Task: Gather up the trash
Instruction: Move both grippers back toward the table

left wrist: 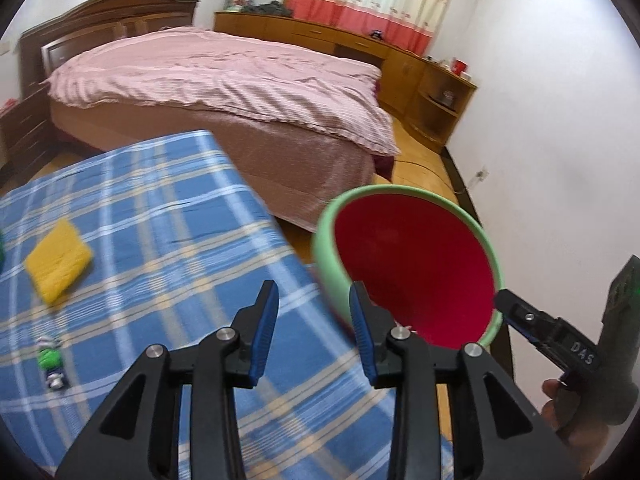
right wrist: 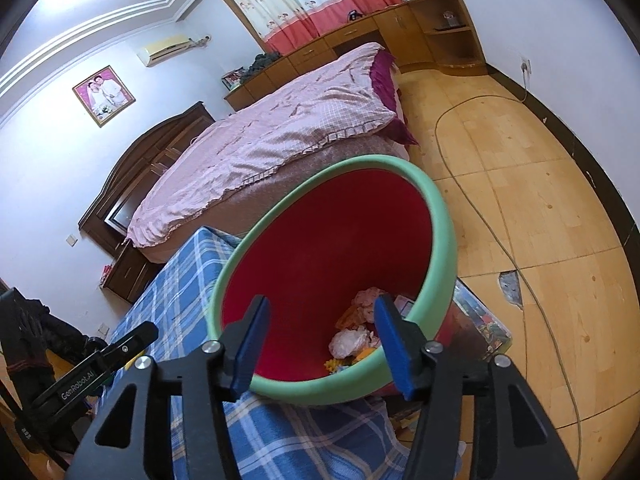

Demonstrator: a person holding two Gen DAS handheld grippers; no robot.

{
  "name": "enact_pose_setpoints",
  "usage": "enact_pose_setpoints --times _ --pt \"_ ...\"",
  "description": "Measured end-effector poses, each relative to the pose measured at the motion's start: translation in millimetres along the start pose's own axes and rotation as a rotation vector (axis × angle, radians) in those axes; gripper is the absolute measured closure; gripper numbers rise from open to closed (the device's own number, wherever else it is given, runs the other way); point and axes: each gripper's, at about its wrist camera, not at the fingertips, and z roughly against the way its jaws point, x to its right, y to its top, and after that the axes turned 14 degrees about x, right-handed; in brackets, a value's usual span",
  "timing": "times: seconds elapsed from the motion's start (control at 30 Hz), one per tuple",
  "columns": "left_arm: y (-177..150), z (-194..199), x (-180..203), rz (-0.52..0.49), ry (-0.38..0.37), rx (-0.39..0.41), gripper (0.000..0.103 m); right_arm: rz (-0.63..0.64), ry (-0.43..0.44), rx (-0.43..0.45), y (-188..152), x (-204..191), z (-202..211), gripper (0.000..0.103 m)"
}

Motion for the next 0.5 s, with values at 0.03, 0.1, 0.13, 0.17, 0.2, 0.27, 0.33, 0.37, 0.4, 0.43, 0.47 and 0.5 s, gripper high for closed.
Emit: enact_pose_setpoints --times 0.03,0.1,0.13,0.17,0.2,0.27,0.33,0.37,0.4,0.43,0.47,0.5 --pt "0.0 2.4 -4.6 0.006 0.011 0.003 0.067 0.002 0.004 0.000 -0.1 -2.9 0.6 0.041" --pt "-0.8 9.7 -15.8 0.020 0.036 0.009 0.067 0.011 0.014 -0.001 -1.6 -9.4 2.4 0.041" --pt "-1.6 14.5 -22.2 0.025 0.052 0.012 0.067 0.016 0.022 -0.002 -2.7 -13.3 3.2 0.041" --pt "-2.5 17.8 -26.8 0.028 0.063 0.014 0.067 0.019 0.025 -0.004 -3.4 -15.2 4.0 0.041" --pt "-2.9 21.6 -32.8 0.033 0.077 0.018 0.067 0.021 0.030 -0.005 -4.0 -17.9 4.4 0.041" --pt "-4.4 29.4 -44.9 0.043 0.104 0.024 0.066 0.026 0.039 -0.009 -5.7 -23.2 5.4 0.041" --pt "-5.7 36.6 -57.1 0.053 0.133 0.030 0.066 0.033 0.047 -0.012 -7.7 -29.1 6.6 0.041" --pt "-6.4 40.3 -64.0 0.058 0.152 0.034 0.066 0.036 0.049 -0.013 -8.1 -30.9 7.0 0.041" --pt "-7.1 43.1 -70.5 0.065 0.171 0.037 0.066 0.040 0.053 -0.014 -9.1 -33.8 7.7 0.040" --pt "-7.9 46.4 -77.4 0.073 0.189 0.039 0.067 0.044 0.056 -0.015 -10.2 -36.4 8.5 0.040" --pt "-8.7 50.6 -83.4 0.080 0.201 0.042 0.067 0.047 0.058 -0.016 -11.2 -38.0 8.8 0.040" --pt "-9.5 53.9 -90.7 0.090 0.217 0.045 0.066 0.050 0.059 -0.017 -11.9 -38.4 9.6 0.040"
